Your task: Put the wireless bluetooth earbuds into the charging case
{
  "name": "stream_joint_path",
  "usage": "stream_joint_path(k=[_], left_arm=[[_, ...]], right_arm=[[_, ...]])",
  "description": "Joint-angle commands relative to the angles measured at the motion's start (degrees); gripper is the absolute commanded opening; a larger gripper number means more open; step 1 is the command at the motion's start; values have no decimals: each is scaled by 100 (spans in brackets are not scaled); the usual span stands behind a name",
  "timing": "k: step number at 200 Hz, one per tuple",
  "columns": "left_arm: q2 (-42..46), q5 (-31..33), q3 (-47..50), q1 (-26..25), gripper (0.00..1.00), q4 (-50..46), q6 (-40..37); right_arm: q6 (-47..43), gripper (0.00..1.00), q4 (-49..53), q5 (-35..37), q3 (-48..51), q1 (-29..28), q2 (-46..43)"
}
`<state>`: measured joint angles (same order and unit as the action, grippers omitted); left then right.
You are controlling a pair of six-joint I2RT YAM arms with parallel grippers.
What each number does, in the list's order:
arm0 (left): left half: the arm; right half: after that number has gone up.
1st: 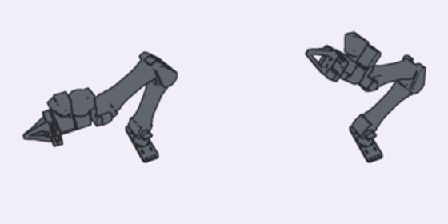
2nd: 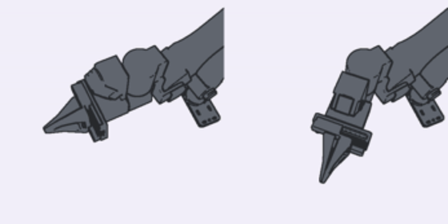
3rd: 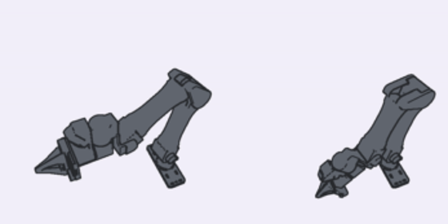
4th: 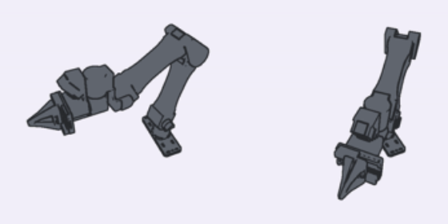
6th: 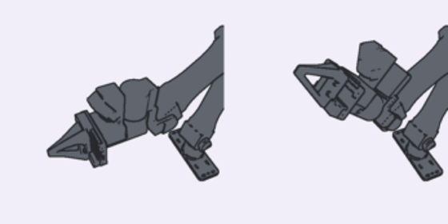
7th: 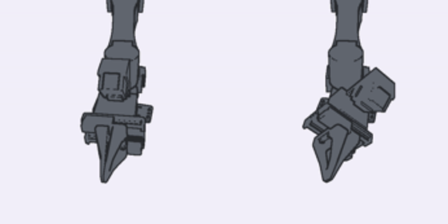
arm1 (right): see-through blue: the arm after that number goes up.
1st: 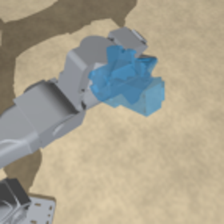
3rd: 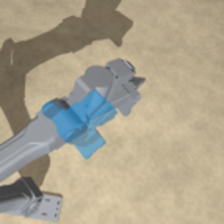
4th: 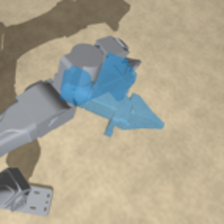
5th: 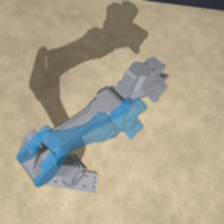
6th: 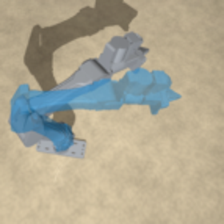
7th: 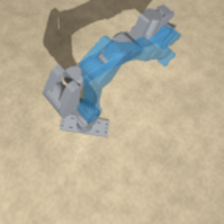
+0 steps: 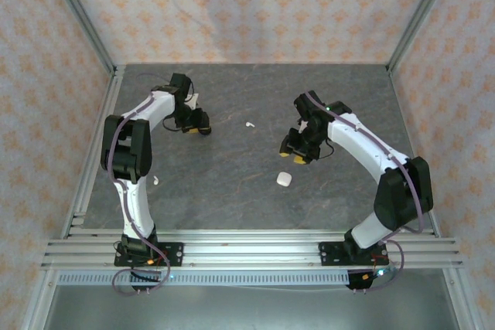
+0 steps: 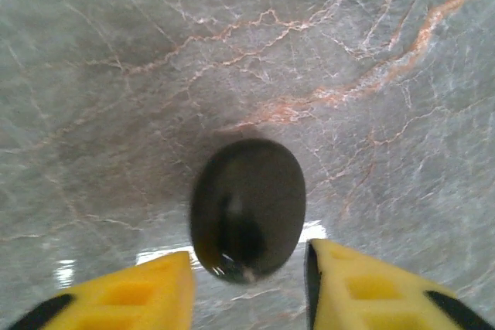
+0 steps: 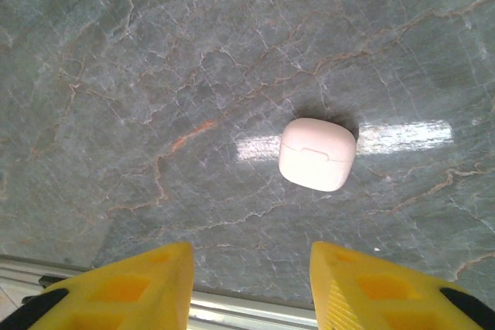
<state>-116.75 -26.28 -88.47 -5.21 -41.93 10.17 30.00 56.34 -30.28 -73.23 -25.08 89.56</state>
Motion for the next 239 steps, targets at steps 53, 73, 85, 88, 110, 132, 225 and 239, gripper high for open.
stream_joint_path(k=[53, 73, 85, 88, 110, 132, 225, 239], left_arm=[[1125, 901, -441, -80, 70, -950, -432], [1500, 1032, -181, -446, 70, -886, -327], [1681, 1141, 33, -793, 70, -839, -214], [1730, 1169, 92, -894, 70, -814, -171], [1941, 1380, 514, -1717, 70, -567, 245], [1951, 1648, 764, -2607, 70, -359, 707], [258, 1919, -348, -4979, 73, -178, 1383], [58, 1850, -461, -5067, 73, -141, 1441]], right_arm=[[-161, 47, 39, 677, -221, 54, -299], [-176, 48, 35, 682, -46, 150, -502], [-187, 48, 18, 692, 40, 217, -620], [-187, 48, 13, 703, 53, 222, -651], [-167, 48, -40, 739, 188, 324, -839], [-113, 49, -83, 708, 305, 421, -974], [-70, 51, -49, 832, 722, 668, -1342], [-74, 52, 25, 967, 871, 742, -1560]])
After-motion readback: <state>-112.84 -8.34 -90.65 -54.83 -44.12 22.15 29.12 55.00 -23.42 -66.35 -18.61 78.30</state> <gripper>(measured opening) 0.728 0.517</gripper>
